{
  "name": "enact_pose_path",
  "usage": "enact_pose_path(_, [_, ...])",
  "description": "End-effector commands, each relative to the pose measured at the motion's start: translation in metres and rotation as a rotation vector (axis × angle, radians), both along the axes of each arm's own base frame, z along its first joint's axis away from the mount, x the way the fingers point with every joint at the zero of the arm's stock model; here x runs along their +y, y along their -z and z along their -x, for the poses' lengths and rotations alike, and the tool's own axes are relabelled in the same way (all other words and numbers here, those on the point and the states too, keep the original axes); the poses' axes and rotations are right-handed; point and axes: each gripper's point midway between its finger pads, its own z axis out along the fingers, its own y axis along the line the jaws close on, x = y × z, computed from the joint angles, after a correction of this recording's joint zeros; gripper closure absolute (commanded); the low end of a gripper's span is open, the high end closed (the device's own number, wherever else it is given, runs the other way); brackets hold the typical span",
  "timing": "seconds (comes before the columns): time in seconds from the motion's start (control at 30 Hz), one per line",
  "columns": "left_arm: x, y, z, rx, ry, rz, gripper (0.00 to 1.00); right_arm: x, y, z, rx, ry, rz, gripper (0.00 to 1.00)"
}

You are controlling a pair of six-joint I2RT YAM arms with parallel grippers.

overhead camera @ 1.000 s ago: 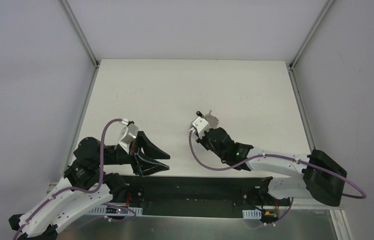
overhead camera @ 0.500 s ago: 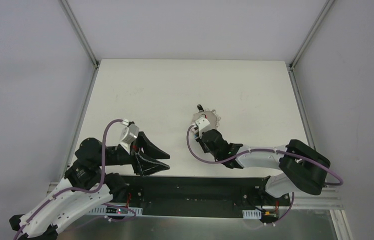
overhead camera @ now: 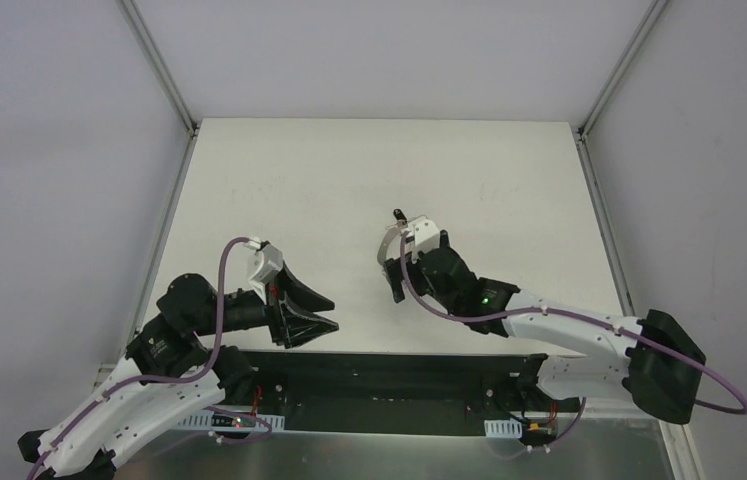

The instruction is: Put the keys on the keyring

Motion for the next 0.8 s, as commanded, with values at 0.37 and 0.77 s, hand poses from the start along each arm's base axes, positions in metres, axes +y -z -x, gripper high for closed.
enact_pose_path(0.37, [0.024,-0.019,-0.048,-0.116,-0.275,-0.145,0.01,-0.033,-0.109,0.011,0.089,0.200,-0.089,0.01])
enact_pose_path(0.77, [0.047,-0.028,-0.061,-0.178,-0.416,-0.147,0.01,-0.062,-0.136,0.008,0.011,0.296,-0.145,0.01])
